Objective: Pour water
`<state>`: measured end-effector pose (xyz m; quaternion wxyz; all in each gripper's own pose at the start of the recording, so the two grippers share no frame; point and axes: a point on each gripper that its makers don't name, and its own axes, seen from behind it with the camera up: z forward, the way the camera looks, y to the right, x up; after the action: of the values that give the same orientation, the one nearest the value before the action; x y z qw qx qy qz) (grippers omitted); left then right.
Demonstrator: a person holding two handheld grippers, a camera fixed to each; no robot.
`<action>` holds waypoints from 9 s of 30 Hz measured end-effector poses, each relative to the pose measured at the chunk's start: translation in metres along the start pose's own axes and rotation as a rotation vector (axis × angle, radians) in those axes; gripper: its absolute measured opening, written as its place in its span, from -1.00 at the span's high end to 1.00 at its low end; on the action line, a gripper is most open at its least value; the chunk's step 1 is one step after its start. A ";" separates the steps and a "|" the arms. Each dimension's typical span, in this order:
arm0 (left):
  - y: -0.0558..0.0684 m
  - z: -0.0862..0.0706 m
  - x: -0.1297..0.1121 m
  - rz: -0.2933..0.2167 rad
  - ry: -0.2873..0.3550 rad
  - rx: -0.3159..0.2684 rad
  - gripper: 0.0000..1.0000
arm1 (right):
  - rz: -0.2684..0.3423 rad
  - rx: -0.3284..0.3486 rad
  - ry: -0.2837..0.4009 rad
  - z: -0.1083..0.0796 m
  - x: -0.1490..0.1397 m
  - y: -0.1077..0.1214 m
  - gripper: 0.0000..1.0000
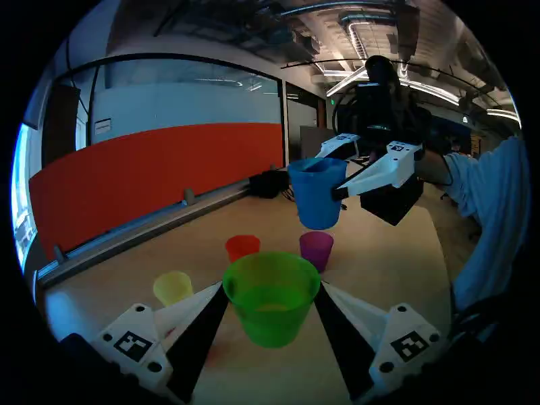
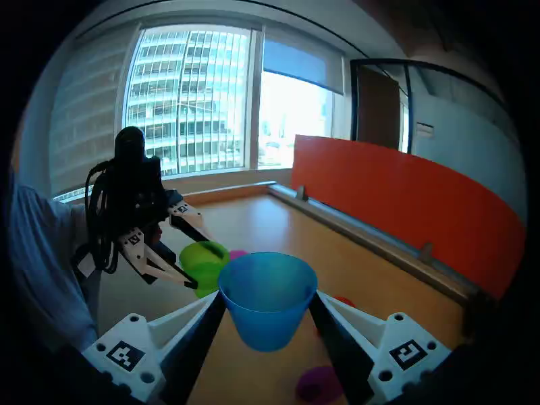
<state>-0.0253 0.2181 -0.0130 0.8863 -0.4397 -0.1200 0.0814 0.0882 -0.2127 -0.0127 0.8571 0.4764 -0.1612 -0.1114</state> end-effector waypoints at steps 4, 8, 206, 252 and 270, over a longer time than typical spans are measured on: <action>0.001 0.002 -0.010 -0.002 -0.027 -0.007 -0.74 | -0.002 0.012 -0.030 0.005 -0.015 -0.001 -0.80; 0.002 0.004 -0.019 0.000 -0.054 -0.010 -0.73 | -0.011 0.020 -0.060 0.011 -0.028 -0.002 -0.80; -0.104 -0.155 -0.007 -0.078 0.284 0.878 -0.95 | 0.202 -1.010 0.371 -0.161 -0.083 0.098 -1.00; -0.118 -0.143 -0.083 -0.172 0.297 0.915 -0.95 | 0.168 -1.000 0.371 -0.149 -0.044 0.081 -1.00; -0.120 -0.142 -0.089 -0.184 0.270 0.915 -0.95 | 0.163 -1.003 0.369 -0.154 -0.045 0.079 -1.00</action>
<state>-0.0653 0.0167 -0.0127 0.9999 0.0008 0.0059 -0.0108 0.1081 -0.0356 -0.0287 0.9993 0.0061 0.0285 -0.0225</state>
